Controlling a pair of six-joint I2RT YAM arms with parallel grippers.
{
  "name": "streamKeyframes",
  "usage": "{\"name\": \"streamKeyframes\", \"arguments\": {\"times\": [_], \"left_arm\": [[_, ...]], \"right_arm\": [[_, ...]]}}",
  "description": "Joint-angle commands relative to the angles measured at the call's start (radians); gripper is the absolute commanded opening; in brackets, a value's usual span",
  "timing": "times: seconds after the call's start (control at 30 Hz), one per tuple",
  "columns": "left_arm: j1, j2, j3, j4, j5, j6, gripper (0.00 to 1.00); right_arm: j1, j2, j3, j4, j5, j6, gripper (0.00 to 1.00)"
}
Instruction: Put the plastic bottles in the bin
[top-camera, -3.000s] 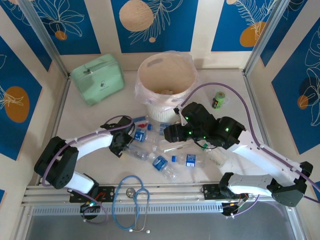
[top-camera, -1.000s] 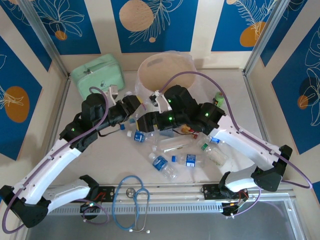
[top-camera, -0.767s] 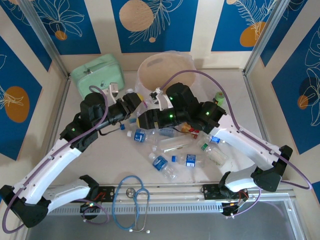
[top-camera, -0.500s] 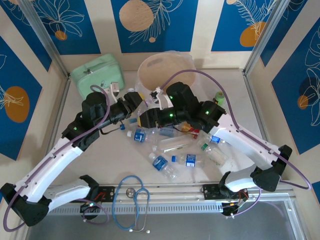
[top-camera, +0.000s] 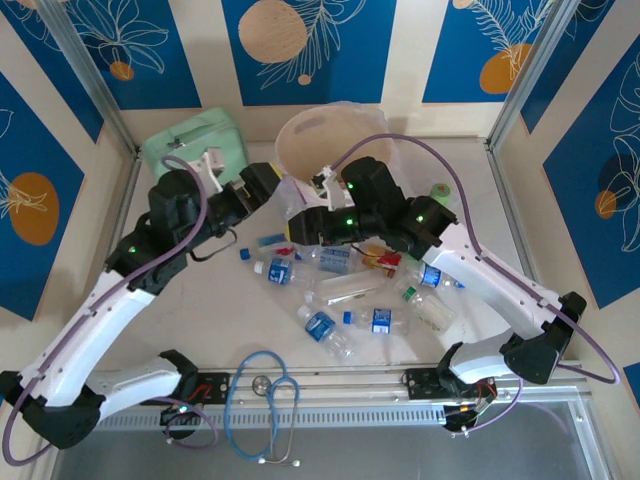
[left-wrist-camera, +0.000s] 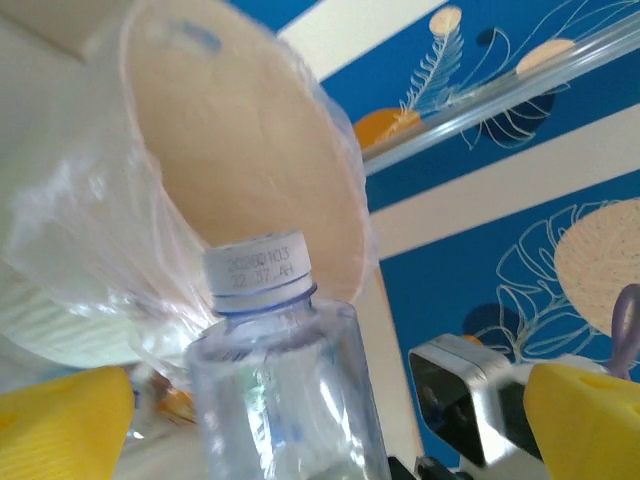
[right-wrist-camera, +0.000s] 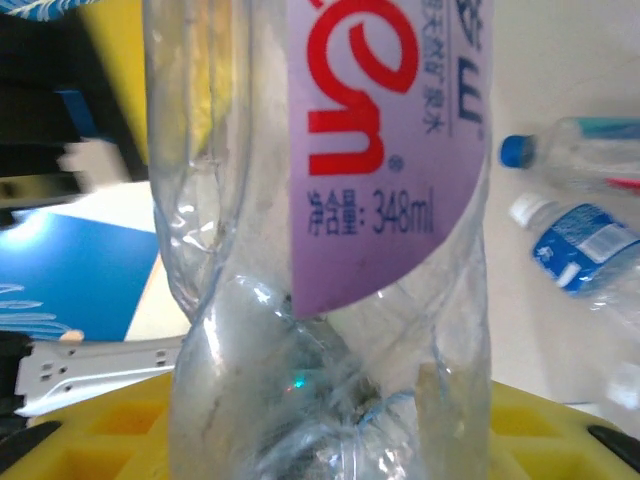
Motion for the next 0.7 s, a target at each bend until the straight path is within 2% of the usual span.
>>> {"name": "streamKeyframes", "arguments": {"times": [0.0, 0.1, 0.37, 0.67], "left_arm": [[0.012, -0.027, 0.069, -0.197, -0.132, 0.128, 1.00], [0.013, -0.049, 0.037, -0.260, -0.180, 0.140, 1.00], [0.013, -0.097, -0.120, -0.258, -0.168, 0.120, 1.00], [0.014, -0.091, -0.185, -0.303, -0.181, 0.168, 1.00]], "right_arm": [[-0.055, -0.024, 0.077, -0.063, 0.037, -0.045, 0.49], [-0.127, -0.006, 0.141, -0.094, 0.045, -0.072, 0.49], [-0.303, 0.140, 0.339, -0.139, 0.041, -0.145, 0.49], [-0.361, 0.338, 0.529, -0.191, 0.049, -0.210, 0.49]]}}
